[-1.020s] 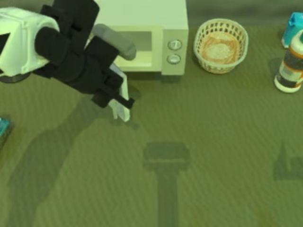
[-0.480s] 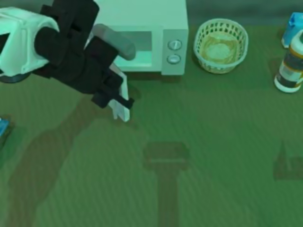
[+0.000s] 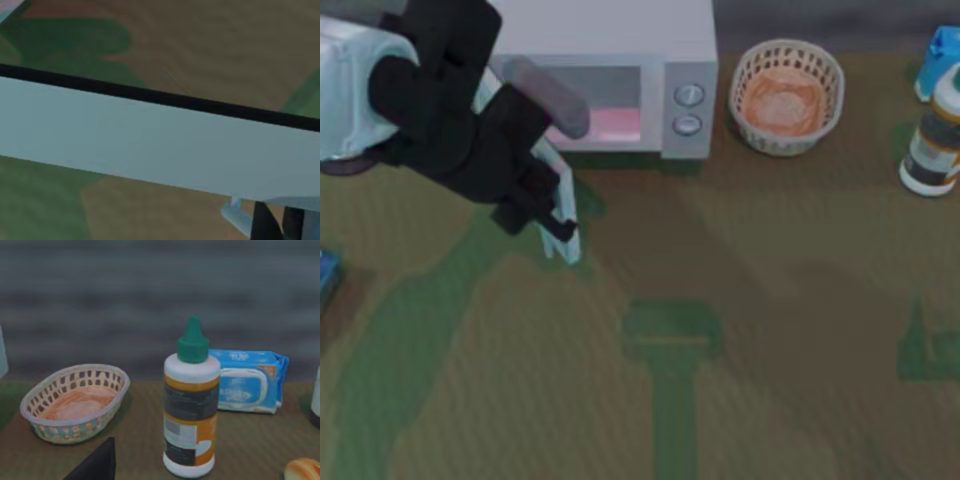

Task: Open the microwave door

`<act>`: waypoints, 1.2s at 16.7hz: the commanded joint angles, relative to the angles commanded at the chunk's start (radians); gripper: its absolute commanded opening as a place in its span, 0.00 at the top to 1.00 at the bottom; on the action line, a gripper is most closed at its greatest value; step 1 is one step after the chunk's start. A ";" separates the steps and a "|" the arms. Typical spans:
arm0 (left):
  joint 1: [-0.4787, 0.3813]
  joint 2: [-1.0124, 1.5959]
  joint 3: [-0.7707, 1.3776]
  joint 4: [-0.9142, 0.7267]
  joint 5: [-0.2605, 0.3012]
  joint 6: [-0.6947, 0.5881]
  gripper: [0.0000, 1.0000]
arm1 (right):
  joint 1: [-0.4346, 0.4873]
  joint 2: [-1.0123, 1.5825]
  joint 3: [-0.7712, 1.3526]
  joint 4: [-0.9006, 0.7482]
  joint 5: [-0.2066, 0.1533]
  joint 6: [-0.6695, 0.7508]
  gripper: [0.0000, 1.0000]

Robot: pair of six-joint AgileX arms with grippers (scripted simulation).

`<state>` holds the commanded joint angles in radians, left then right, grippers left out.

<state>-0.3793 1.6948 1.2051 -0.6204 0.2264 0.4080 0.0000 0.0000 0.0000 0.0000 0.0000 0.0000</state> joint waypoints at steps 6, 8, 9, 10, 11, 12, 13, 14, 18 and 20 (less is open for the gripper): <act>0.027 -0.022 -0.007 -0.007 0.033 0.065 1.00 | 0.000 0.000 0.000 0.000 0.000 0.000 0.00; 0.027 -0.022 -0.007 -0.007 0.033 0.065 1.00 | 0.000 0.000 0.000 0.000 0.000 0.000 0.00; 0.027 -0.022 -0.007 -0.007 0.033 0.065 1.00 | 0.000 0.000 0.000 0.000 0.000 0.000 0.00; 0.027 -0.022 -0.007 -0.007 0.033 0.065 1.00 | 0.000 0.000 0.000 0.000 0.000 0.000 0.00; 0.027 -0.022 -0.007 -0.007 0.033 0.065 1.00 | 0.000 0.000 0.000 0.000 0.000 0.000 0.00; 0.027 -0.022 -0.007 -0.007 0.033 0.065 1.00 | 0.000 0.000 0.000 0.000 0.000 0.000 0.00; 0.027 -0.022 -0.007 -0.007 0.033 0.065 1.00 | 0.000 0.000 0.000 0.000 0.000 0.000 0.00; 0.027 -0.022 -0.007 -0.007 0.033 0.065 1.00 | 0.000 0.000 0.000 0.000 0.000 0.000 0.00; 0.027 -0.022 -0.007 -0.007 0.033 0.065 1.00 | 0.000 0.000 0.000 0.000 0.000 0.000 0.00; 0.027 -0.022 -0.007 -0.007 0.033 0.065 1.00 | 0.000 0.000 0.000 0.000 0.000 0.000 0.00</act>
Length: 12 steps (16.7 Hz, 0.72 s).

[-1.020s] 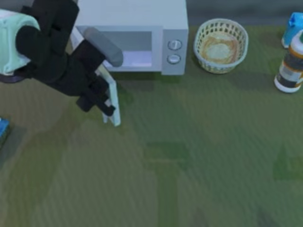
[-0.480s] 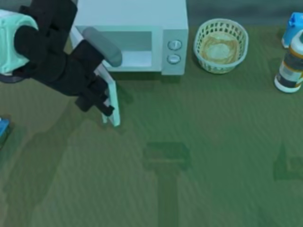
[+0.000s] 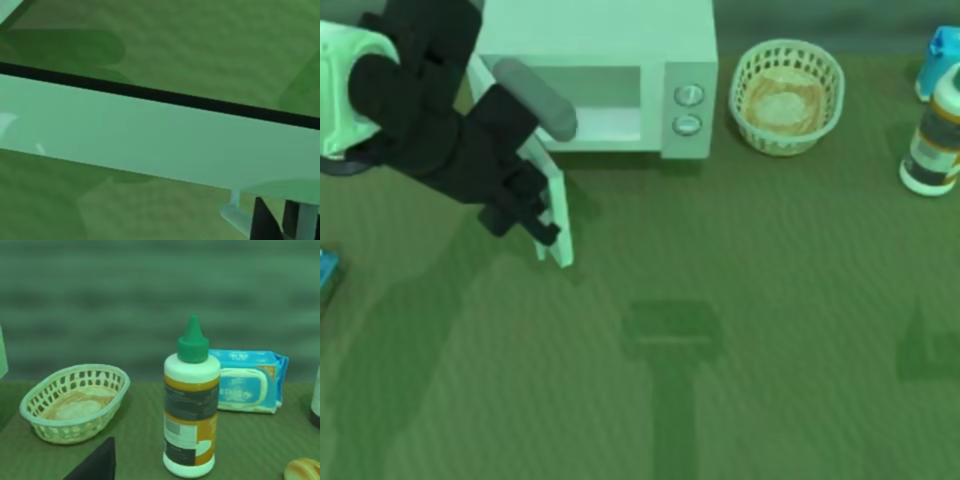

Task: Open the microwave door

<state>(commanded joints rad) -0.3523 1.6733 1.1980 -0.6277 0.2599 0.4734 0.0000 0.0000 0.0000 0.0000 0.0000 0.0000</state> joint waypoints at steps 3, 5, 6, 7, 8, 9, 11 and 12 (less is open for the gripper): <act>0.000 0.000 0.000 0.000 0.000 0.000 1.00 | 0.000 0.000 0.000 0.000 0.000 0.000 0.00; 0.000 0.000 0.000 0.000 0.000 0.000 1.00 | 0.000 0.000 0.000 0.000 0.000 0.000 0.00; 0.000 0.000 0.000 0.000 0.000 0.000 1.00 | 0.000 0.000 0.000 0.000 0.000 0.000 0.00; 0.000 0.000 0.000 0.000 0.000 0.000 1.00 | 0.000 0.000 0.000 0.000 0.000 0.000 0.00; 0.000 0.000 0.000 0.000 0.000 0.000 1.00 | 0.000 0.000 0.000 0.000 0.000 0.000 0.00; -0.002 0.004 -0.003 -0.001 0.003 -0.001 1.00 | 0.000 0.000 0.000 0.000 0.000 0.000 0.00; 0.003 0.003 -0.002 -0.005 0.009 0.014 1.00 | 0.000 0.000 0.000 0.000 0.000 0.000 0.00; 0.010 0.001 -0.001 -0.010 0.017 0.033 1.00 | 0.000 0.000 0.000 0.000 0.000 0.000 0.00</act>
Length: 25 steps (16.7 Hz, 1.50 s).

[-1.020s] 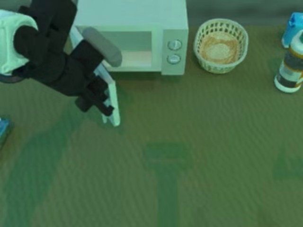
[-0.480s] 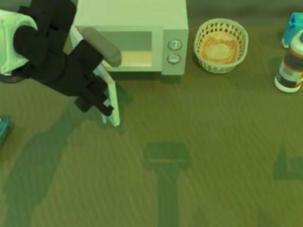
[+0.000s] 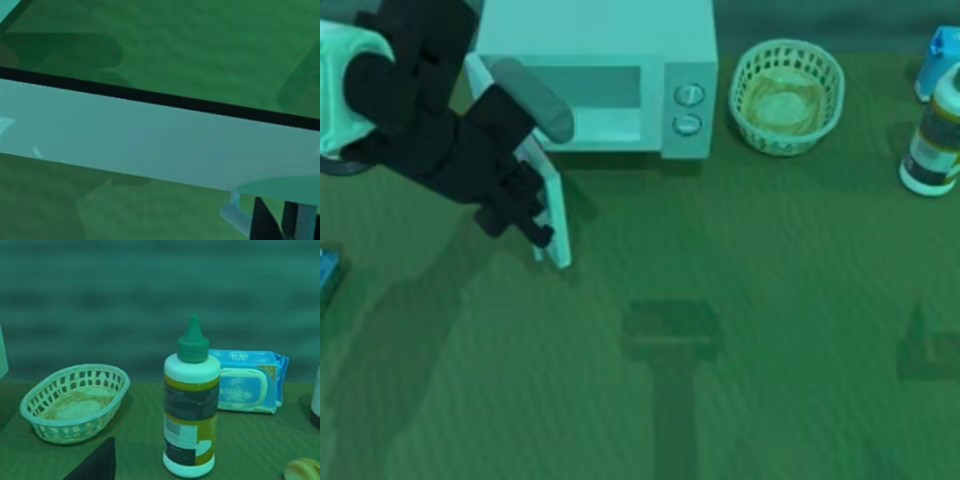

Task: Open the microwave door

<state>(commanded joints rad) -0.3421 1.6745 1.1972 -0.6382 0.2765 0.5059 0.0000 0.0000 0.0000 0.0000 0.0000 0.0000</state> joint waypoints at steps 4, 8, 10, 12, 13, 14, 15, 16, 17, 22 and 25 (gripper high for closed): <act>0.043 -0.005 -0.002 -0.034 0.042 0.099 1.00 | 0.000 0.000 0.000 0.000 0.000 0.000 0.00; 0.077 -0.013 -0.004 -0.060 0.078 0.179 1.00 | 0.000 0.000 0.000 0.000 0.000 0.000 0.00; 0.077 -0.013 -0.005 -0.061 0.079 0.180 1.00 | 0.000 0.000 0.000 0.000 0.000 0.000 0.00; 0.077 -0.013 -0.005 -0.061 0.079 0.180 1.00 | 0.000 0.000 0.000 0.000 0.000 0.000 0.00; 0.077 -0.013 -0.005 -0.061 0.079 0.180 1.00 | 0.000 0.000 0.000 0.000 0.000 0.000 0.00; 0.077 -0.013 -0.005 -0.061 0.079 0.180 1.00 | 0.000 0.000 0.000 0.000 0.000 0.000 0.00; 0.077 -0.013 -0.005 -0.061 0.079 0.180 1.00 | 0.000 0.000 0.000 0.000 0.000 0.000 0.00; 0.077 -0.013 -0.005 -0.061 0.079 0.180 1.00 | 0.000 0.000 0.000 0.000 0.000 0.000 0.00; 0.077 -0.013 -0.005 -0.061 0.079 0.180 1.00 | 0.000 0.000 0.000 0.000 0.000 0.000 0.00; 0.077 -0.013 -0.005 -0.061 0.079 0.180 1.00 | 0.000 0.000 0.000 0.000 0.000 0.000 0.00; 0.077 -0.013 -0.005 -0.061 0.079 0.180 1.00 | 0.000 0.000 0.000 0.000 0.000 0.000 0.00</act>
